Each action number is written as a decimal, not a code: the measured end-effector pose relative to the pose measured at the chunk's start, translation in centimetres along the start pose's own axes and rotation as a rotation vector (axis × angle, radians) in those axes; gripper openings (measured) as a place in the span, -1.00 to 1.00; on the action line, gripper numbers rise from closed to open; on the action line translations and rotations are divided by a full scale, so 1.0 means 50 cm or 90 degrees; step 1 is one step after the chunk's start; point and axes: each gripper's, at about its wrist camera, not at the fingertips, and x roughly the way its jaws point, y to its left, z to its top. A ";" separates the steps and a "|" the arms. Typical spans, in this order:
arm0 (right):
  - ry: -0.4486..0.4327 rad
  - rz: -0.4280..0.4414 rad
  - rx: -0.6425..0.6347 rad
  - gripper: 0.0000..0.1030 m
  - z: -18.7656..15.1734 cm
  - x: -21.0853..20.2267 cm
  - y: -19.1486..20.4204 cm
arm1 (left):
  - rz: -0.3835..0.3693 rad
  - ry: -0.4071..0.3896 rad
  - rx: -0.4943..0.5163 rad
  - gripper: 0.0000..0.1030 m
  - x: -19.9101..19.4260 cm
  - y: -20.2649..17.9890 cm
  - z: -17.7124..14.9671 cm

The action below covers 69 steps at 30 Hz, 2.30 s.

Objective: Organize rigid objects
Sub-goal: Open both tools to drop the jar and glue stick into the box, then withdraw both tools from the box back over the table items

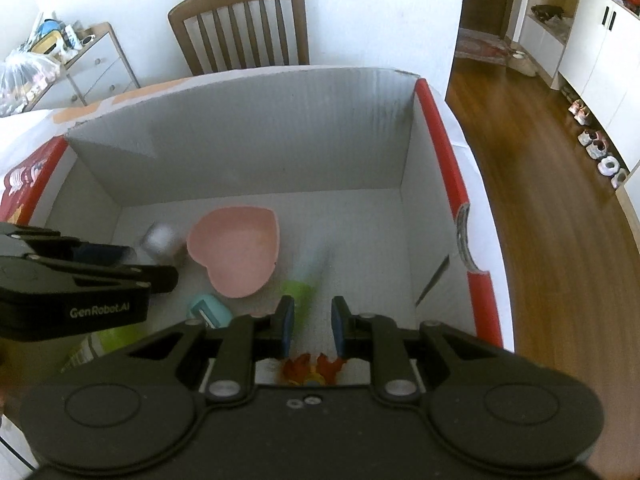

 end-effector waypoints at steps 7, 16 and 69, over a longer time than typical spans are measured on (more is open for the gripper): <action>-0.011 0.014 0.011 -0.57 -0.010 -0.017 -0.013 | 0.000 -0.025 -0.007 -0.20 -0.018 0.005 0.003; -0.032 0.039 0.007 -0.52 -0.024 -0.065 -0.019 | -0.033 -0.073 -0.037 -0.20 -0.084 0.018 -0.013; -0.246 0.117 -0.063 0.99 -0.135 -0.301 0.287 | -0.069 -0.284 -0.045 0.72 -0.397 0.303 -0.262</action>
